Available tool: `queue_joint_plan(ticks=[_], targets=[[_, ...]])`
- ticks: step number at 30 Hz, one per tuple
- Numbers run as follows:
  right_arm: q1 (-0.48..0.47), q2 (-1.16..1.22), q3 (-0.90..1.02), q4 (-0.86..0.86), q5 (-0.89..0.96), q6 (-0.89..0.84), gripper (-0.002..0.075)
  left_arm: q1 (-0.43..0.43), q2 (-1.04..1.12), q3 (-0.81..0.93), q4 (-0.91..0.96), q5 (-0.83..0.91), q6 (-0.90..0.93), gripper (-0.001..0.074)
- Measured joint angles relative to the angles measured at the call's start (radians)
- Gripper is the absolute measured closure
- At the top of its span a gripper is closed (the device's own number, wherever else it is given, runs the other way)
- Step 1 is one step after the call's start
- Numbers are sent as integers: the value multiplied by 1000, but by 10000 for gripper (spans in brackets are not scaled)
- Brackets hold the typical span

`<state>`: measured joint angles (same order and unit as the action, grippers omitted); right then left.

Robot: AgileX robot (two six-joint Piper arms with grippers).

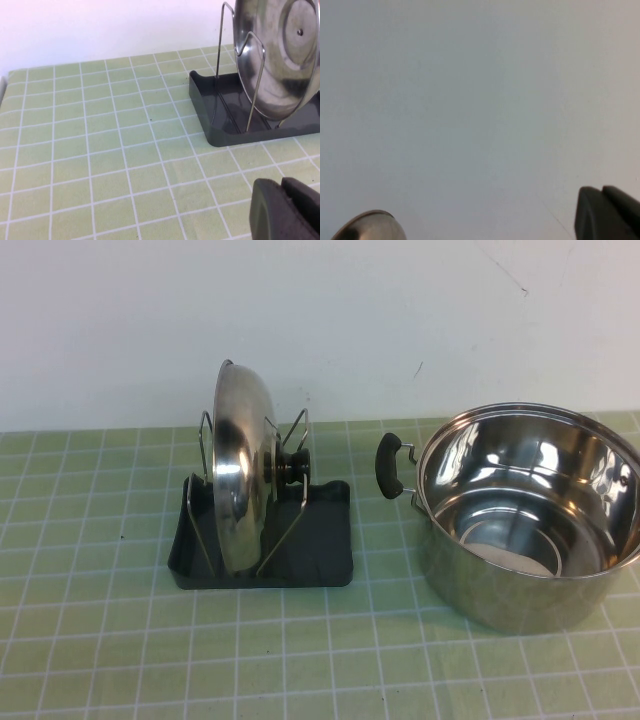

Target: Put pot lid on rack

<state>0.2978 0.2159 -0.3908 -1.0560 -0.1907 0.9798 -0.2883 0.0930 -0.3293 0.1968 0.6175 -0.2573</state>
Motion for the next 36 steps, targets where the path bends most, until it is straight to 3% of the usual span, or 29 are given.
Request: queue_joint_plan(ticks=[7, 15, 24, 27, 33, 36], targets=[[0, 0, 0, -30, 0, 14, 727, 0, 0, 0, -1, 0, -6, 734], [0, -2, 107, -44, 269, -44, 727, 0, 0, 0, -2, 0, -8, 734], [0, -11, 196, -57, 267, -15, 727, 0, 0, 0, -2, 0, -8, 734], [0, -43, 196, 116, 314, -157, 727, 0, 0, 0, -2, 0, -8, 734], [0, -118, 198, 668, 606, -765, 727, 0, 0, 0, -2, 0, -13, 735], [-15, -163, 200, 788, 672, -863, 727, 0, 0, 0, -2, 0, -13, 735]])
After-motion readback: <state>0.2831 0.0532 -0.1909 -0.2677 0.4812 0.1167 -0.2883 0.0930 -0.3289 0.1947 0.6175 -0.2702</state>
